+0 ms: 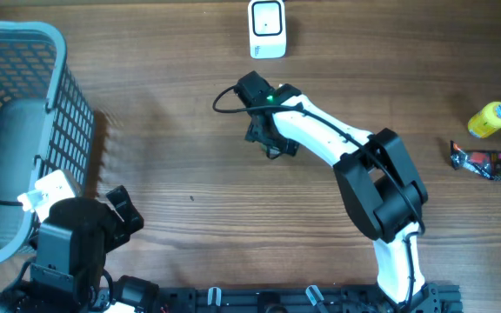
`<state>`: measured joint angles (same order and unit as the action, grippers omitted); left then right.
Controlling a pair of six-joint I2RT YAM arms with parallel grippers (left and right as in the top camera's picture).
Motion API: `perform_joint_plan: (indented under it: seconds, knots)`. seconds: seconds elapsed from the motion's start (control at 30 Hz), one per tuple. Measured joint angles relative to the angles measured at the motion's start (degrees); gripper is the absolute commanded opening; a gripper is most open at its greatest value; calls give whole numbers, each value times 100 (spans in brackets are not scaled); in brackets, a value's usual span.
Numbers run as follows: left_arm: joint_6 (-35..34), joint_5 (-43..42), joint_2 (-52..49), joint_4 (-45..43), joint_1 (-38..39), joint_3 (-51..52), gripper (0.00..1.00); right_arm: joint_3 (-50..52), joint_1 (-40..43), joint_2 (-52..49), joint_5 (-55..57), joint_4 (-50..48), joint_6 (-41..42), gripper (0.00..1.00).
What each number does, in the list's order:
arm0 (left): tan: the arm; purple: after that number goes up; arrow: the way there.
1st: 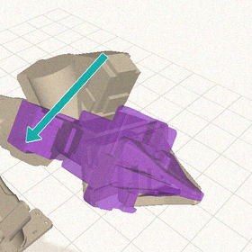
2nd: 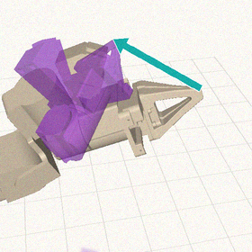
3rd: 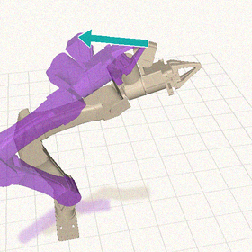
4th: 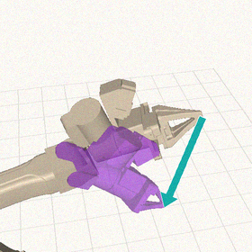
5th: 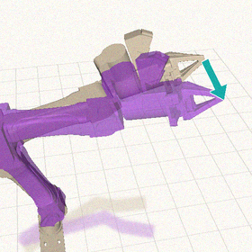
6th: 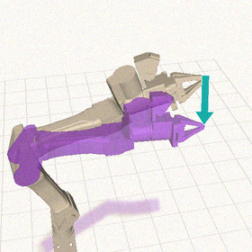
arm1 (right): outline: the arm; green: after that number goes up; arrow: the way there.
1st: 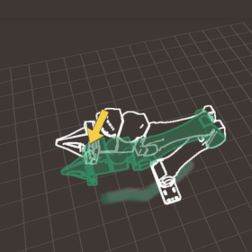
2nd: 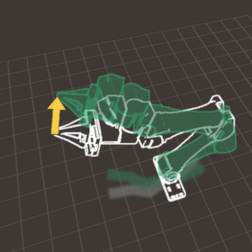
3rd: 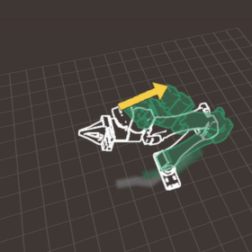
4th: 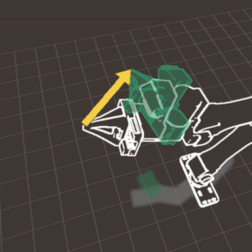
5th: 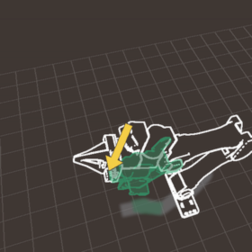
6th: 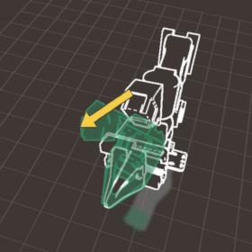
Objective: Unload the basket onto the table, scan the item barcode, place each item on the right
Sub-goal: 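Lift the tin can and carry it toward the scanner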
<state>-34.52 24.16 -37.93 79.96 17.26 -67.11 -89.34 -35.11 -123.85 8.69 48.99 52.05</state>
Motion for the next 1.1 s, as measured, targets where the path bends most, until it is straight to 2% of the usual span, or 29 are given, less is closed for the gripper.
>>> perform_joint_plan:
  seconds: [0.03, 0.07, 0.1, 0.13, 0.37, 0.43, 0.5, 0.6, 0.93, 1.03, 1.1]
  knots:
    - [0, 0, 0, 0, 0, 0, 100, 0, 35, -7, 22, 0, -162, 72]
    - [0, 0, 0, 2, 0, 0, 100, 0, 72, -11, 39, -2, -315, 87]
    - [0, 0, 0, 0, 0, 0, 100, 0, 114, -17, 39, -7, -444, 96]
    - [0, 0, 0, 0, 0, 0, 100, 2, 153, -22, 37, -26, -568, 100]
    - [0, -2, 0, 20, 0, 0, 100, 4, 308, -50, -7, -140, -1353, 100]
    - [0, -2, 0, 20, 0, 0, 100, 4, 313, -50, -7, -160, -1626, 100]
    - [0, -2, 0, 20, 0, 0, 100, 0, 313, -50, -9, -157, -1847, 95]
    - [0, -2, 0, 22, 0, 0, 100, -7, 313, -50, -116, -125, -2162, 73]
    - [0, -2, 0, 26, 0, 0, 100, -26, 319, -46, -229, -42, -2538, 62]
    - [0, -2, 0, 28, 0, 0, 100, -2, 317, -48, -282, -299, -2557, 62]
    - [0, -2, 0, 28, 0, 0, 100, 7, 317, -59, -267, -476, -2579, 65]
